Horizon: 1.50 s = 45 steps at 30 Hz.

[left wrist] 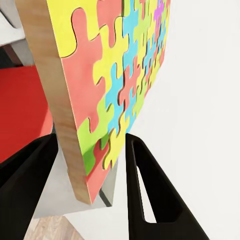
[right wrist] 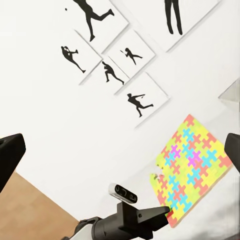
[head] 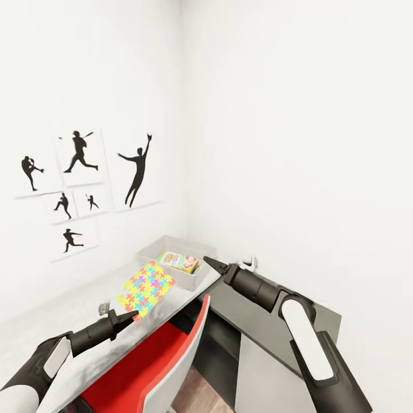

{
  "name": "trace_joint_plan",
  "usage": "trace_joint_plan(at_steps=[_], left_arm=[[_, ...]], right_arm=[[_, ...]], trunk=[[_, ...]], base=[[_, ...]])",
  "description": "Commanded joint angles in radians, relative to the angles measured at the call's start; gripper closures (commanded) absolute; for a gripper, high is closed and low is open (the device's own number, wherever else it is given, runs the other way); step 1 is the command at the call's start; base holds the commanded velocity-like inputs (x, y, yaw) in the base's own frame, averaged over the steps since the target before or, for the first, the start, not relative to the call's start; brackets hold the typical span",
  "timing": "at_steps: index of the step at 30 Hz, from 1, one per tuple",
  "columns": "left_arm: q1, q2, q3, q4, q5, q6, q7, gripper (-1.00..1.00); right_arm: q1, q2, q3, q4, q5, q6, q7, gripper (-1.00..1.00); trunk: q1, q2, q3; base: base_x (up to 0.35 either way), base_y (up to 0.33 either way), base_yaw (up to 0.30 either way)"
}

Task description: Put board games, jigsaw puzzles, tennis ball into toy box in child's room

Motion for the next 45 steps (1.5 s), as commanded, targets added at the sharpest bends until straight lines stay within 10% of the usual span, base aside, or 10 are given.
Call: trace_joint_plan(at_steps=[1, 45], left_arm=[[0.000, 0.000, 0.001, 0.000, 0.004, 0.007, -0.001, 1.00], [0.000, 0.000, 0.003, 0.000, 0.004, 0.005, 0.000, 1.00]], right_arm=[[-0.001, 0.000, -0.001, 0.000, 0.001, 0.004, 0.003, -1.00], [-0.001, 0.001, 0.000, 0.000, 0.002, 0.004, 0.003, -1.00]], trunk=[[0.001, -0.001, 0.000], [0.001, -0.001, 0.000]], base=[[0.259, -0.017, 0.000], [0.047, -0.001, 0.010]])
